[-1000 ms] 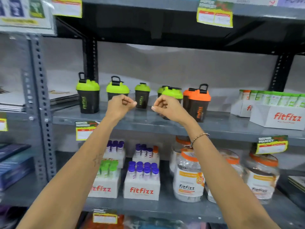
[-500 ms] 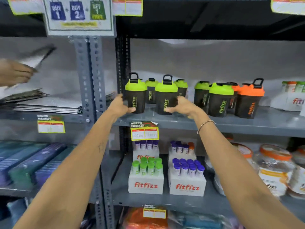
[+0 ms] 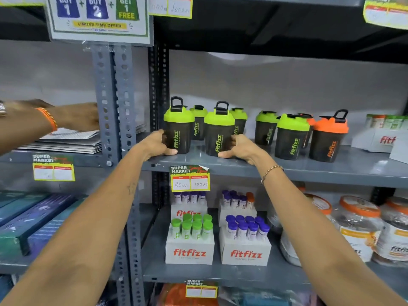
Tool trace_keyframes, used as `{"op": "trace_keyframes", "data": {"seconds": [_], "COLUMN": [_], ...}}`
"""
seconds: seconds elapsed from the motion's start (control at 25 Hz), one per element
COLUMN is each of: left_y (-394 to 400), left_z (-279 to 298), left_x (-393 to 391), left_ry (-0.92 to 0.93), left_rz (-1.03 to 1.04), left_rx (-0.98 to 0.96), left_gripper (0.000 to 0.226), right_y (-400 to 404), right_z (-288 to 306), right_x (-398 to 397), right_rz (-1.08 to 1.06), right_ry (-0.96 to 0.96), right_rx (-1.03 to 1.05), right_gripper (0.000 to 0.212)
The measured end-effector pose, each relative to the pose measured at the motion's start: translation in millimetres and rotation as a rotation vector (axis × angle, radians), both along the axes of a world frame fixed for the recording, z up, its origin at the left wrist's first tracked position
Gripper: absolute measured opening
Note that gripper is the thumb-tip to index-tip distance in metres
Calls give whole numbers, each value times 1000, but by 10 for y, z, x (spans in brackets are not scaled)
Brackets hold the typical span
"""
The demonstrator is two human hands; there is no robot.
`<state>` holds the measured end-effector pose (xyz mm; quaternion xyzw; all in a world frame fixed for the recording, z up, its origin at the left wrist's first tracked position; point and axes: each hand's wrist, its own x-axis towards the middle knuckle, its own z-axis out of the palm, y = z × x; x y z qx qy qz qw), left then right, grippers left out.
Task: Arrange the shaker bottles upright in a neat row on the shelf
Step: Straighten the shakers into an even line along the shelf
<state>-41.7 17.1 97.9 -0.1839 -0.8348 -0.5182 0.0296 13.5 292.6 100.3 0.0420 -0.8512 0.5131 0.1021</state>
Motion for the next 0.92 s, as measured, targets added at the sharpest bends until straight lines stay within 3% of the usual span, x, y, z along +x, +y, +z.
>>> {"op": "trace_keyframes", "data": {"seconds": [0.16, 0.4, 0.92], "left_y": [89, 512, 545], "left_z": [18, 38, -6], "left_x": [-49, -5, 84], "left_ry": [3, 12, 32], "left_rz": [53, 30, 6], "left_rx": [-20, -31, 57], "left_gripper": [69, 76, 70], "right_y": [132, 500, 534], "right_z": [22, 19, 35], "right_x": [57, 168, 160], "right_rz": [-30, -71, -53], "right_ry": [-5, 4, -9], "right_rx": [10, -20, -25], "right_gripper": [73, 49, 36]}}
